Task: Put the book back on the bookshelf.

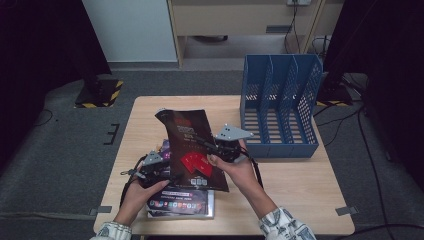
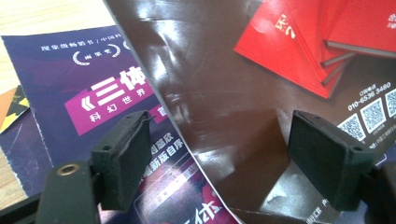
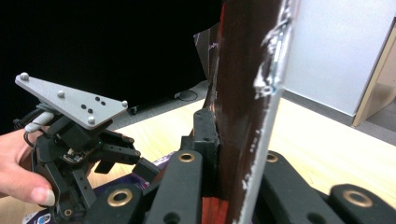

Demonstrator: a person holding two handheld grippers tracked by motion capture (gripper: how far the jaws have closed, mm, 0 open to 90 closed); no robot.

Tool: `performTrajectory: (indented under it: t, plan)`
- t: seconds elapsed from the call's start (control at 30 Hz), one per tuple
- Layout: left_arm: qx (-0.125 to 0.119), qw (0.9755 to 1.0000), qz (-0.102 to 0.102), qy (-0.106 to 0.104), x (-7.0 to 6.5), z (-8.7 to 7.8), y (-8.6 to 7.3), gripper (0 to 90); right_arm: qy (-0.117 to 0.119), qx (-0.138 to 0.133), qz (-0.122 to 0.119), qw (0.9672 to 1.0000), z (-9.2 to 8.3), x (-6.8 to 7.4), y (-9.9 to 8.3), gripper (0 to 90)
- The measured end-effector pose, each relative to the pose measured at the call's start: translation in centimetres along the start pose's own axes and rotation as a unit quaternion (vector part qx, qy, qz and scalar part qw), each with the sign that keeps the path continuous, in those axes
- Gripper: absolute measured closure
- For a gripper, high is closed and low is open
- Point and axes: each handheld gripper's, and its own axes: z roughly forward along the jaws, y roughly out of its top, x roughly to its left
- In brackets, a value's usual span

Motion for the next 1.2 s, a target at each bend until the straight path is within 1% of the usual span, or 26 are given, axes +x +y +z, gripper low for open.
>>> performTrajectory:
  t: [0.17,0.27,0.3,0.4,0.5,0.63,0.67,0.73,0.87,0.97,1.0,1.1,1.2]
  plan:
    - [0.0,0.9999,-0.001,-0.01,0.1,-0.1,0.0,30.1,0.001,-0.001,0.0,1.0,0.0,0.0,-0.1,86.0]
    - [0.0,0.9998,-0.007,-0.016,0.2,-0.1,0.1,35.5,0.003,-0.004,0.002,1.0,0.0,0.0,-0.1,86.1]
    - [0.0,0.9998,-0.013,-0.018,0.4,-0.1,0.1,37.6,0.004,-0.005,0.002,1.0,0.0,-0.1,-0.1,86.2]
    - [-0.001,0.9996,-0.021,-0.018,0.6,-0.2,0.1,50.8,0.005,-0.002,-0.001,1.0,0.0,0.0,-0.1,86.4]
    - [0.001,0.9996,-0.027,-0.01,0.7,-0.3,0.1,60.7,0.005,0.0,-0.002,1.0,0.0,0.0,-0.2,86.4]
    - [0.006,0.9993,-0.037,-0.002,1.0,-0.5,0.2,72.8,0.011,0.002,-0.006,0.9999,0.1,0.1,-0.5,86.7]
    - [0.008,0.9995,-0.032,0.001,1.0,-0.5,0.2,76.1,0.012,0.003,-0.009,0.9999,0.1,0.1,-0.5,86.7]
    - [0.01,0.9996,-0.025,0.009,0.9,-0.7,0.3,80.6,0.009,0.0,-0.006,0.9999,0.1,0.0,-0.5,86.6]
    - [0.011,0.9995,-0.028,0.011,0.8,-0.6,0.3,82.3,0.011,-0.001,-0.002,0.9999,-0.1,-0.1,-0.6,86.5]
    - [0.008,0.9993,-0.034,0.01,0.9,-0.8,0.4,82.7,0.011,-0.003,-0.001,0.9999,-0.1,-0.2,-0.6,86.3]
    - [0.009,0.9994,-0.031,0.009,0.9,-0.9,0.4,82.8,0.01,-0.004,0.001,0.9999,-0.1,-0.3,-0.6,86.3]
    - [0.003,0.9994,-0.034,0.012,1.0,-1.1,0.4,83.4,0.011,-0.004,0.004,0.9999,-0.2,-0.4,-0.7,86.2]
    - [0.007,0.9994,-0.03,0.013,1.0,-1.2,0.5,83.6,0.011,-0.003,0.005,0.9999,-0.2,-0.4,-0.7,86.0]
